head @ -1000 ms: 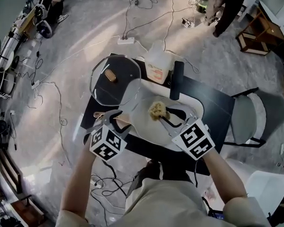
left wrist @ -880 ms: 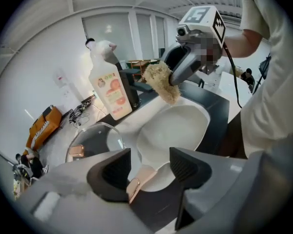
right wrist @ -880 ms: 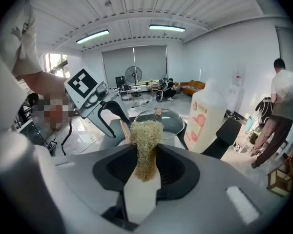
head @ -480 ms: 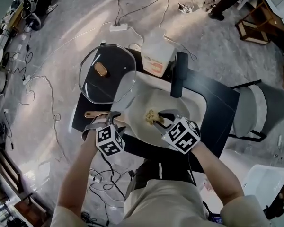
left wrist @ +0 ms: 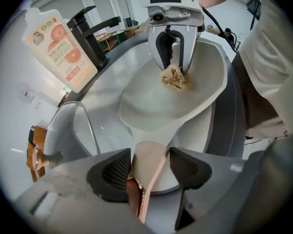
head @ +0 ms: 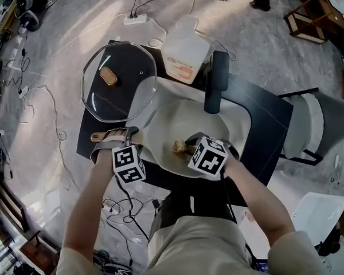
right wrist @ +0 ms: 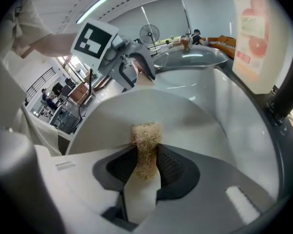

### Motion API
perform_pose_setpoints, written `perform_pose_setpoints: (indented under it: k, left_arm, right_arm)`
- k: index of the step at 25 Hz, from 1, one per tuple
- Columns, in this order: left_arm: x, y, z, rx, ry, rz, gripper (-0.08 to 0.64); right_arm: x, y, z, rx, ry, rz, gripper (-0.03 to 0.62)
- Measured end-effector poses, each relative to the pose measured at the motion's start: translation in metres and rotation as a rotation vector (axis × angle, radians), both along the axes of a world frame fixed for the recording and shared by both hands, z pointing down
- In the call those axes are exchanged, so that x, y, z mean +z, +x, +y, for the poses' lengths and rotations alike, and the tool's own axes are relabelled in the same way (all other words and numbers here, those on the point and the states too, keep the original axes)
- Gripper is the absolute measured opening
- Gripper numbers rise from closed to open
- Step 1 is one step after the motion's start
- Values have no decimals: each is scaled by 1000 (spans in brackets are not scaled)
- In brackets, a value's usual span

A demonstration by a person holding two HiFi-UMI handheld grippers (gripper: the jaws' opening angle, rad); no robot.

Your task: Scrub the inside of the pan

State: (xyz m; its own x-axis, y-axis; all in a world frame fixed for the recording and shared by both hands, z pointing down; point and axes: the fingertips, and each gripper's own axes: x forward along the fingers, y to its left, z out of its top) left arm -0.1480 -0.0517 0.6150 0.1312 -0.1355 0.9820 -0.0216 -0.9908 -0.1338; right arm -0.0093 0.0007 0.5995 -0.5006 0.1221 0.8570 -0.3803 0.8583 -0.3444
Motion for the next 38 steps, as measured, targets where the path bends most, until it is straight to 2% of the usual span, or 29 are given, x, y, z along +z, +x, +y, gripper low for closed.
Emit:
perform_pose_setpoints:
  k: [5, 9, 11, 17, 23, 26, 29, 33, 38]
  left_arm:
    - [5, 1, 1, 23, -6, -13, 258]
    - [4, 1, 1, 23, -21, -9, 258]
    - [4, 0, 1, 24, -34, -15, 259]
    - [5, 2, -1, 10, -36, 4, 265]
    - [4, 3, -2, 11, -20, 16, 268]
    - [6, 4, -2, 7, -11, 29, 270]
    - [7, 3, -2, 6, -15, 29, 270]
    - [7, 3, -2, 4, -15, 28, 270]
    - [9, 3, -2, -4, -25, 19, 272]
  right_arm:
    - [21, -3, 19, -118, -69, 34, 126]
    - [22, -17, 30, -184, -155, -10, 121]
    - [22, -27, 33, -216, -166, -29, 120]
    - [21, -60, 6, -170, -95, -127, 118]
    - [31, -80, -39, -114, 120, -145, 115]
    - [39, -81, -60, -120, 222, -116, 115]
    - [53, -71, -85, -72, 295, -48, 115]
    - [75, -44, -111, -14, 333, 67, 114]
    - [93, -6, -122, -29, 394, 239, 115]
